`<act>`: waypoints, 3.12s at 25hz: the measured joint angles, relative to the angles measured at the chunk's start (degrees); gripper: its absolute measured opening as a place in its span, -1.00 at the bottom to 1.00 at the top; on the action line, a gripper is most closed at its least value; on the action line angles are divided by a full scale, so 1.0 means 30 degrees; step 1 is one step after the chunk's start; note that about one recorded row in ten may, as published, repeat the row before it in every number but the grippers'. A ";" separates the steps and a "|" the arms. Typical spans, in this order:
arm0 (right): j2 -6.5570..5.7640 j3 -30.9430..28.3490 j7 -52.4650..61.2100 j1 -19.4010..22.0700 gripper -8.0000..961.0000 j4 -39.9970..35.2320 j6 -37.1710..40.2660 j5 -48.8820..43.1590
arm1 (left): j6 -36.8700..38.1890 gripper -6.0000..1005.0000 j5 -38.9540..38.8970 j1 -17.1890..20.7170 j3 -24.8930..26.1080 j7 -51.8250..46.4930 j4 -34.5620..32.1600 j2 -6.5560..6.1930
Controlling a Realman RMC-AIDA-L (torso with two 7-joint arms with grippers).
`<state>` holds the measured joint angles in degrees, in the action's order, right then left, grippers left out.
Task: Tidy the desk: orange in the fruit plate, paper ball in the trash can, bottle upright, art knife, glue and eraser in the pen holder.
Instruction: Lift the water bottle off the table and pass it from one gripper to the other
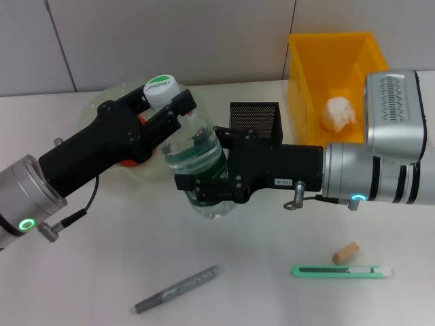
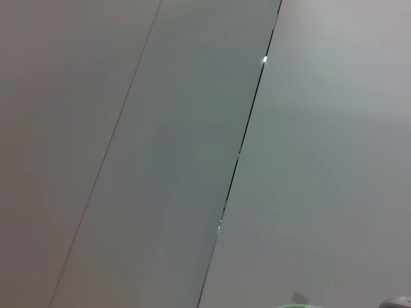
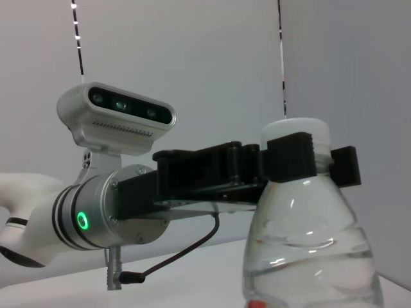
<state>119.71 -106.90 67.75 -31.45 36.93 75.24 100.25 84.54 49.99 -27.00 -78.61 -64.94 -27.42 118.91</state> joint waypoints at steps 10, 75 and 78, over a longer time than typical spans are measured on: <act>-0.0035 0.0200 -0.0013 0.0093 0.60 0.0140 0.0098 -0.0001 | -0.0052 -0.12 -0.0058 -0.0014 -0.0068 -0.0126 -0.0004 0.0001; -0.0064 0.0643 -0.0095 0.0654 0.60 -0.0122 -0.1011 0.0048 | -0.0042 -0.12 -0.0082 -0.0199 0.0100 -0.0681 -0.0969 -0.0089; -0.0059 0.0645 -0.0104 0.0787 0.60 -0.0125 -0.1041 0.0046 | -0.0078 -0.12 -0.0083 -0.0199 0.0105 -0.0678 -0.0967 -0.0088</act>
<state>119.53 -104.97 67.44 -29.09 36.56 72.12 100.39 84.31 49.74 -27.60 -78.30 -66.98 -30.32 118.65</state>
